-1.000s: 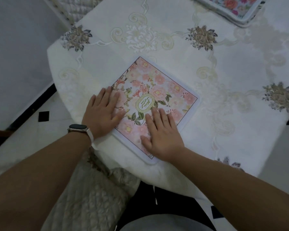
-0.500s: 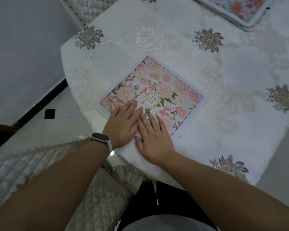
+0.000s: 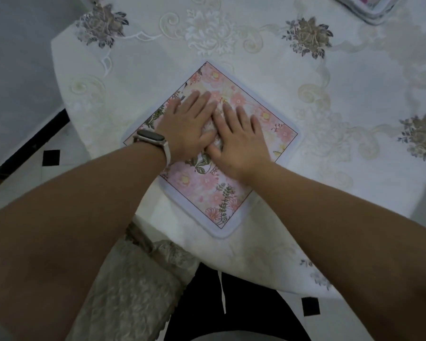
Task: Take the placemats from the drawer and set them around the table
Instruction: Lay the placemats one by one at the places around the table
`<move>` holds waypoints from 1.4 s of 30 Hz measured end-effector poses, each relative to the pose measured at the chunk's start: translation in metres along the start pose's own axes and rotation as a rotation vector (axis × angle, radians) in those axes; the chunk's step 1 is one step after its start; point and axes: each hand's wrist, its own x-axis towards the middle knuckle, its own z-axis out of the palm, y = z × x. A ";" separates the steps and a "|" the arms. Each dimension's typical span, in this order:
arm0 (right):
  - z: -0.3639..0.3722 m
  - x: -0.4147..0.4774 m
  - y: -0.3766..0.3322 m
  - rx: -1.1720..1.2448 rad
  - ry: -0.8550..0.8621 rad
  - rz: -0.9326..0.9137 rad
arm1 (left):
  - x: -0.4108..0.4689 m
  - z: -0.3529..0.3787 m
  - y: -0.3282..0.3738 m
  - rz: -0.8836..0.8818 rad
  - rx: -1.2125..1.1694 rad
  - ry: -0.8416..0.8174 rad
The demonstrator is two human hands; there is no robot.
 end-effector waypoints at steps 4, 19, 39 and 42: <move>-0.004 0.013 0.024 -0.008 0.021 0.081 | 0.026 -0.003 -0.003 -0.090 -0.073 0.002; -0.002 -0.079 0.052 0.048 0.017 0.356 | -0.071 0.007 -0.012 -0.414 -0.108 0.041; -0.056 -0.183 0.035 0.088 0.048 0.321 | -0.129 -0.034 0.067 0.023 -0.273 0.054; -0.069 -0.194 0.042 0.028 0.073 0.266 | -0.129 -0.046 0.083 0.117 -0.244 0.076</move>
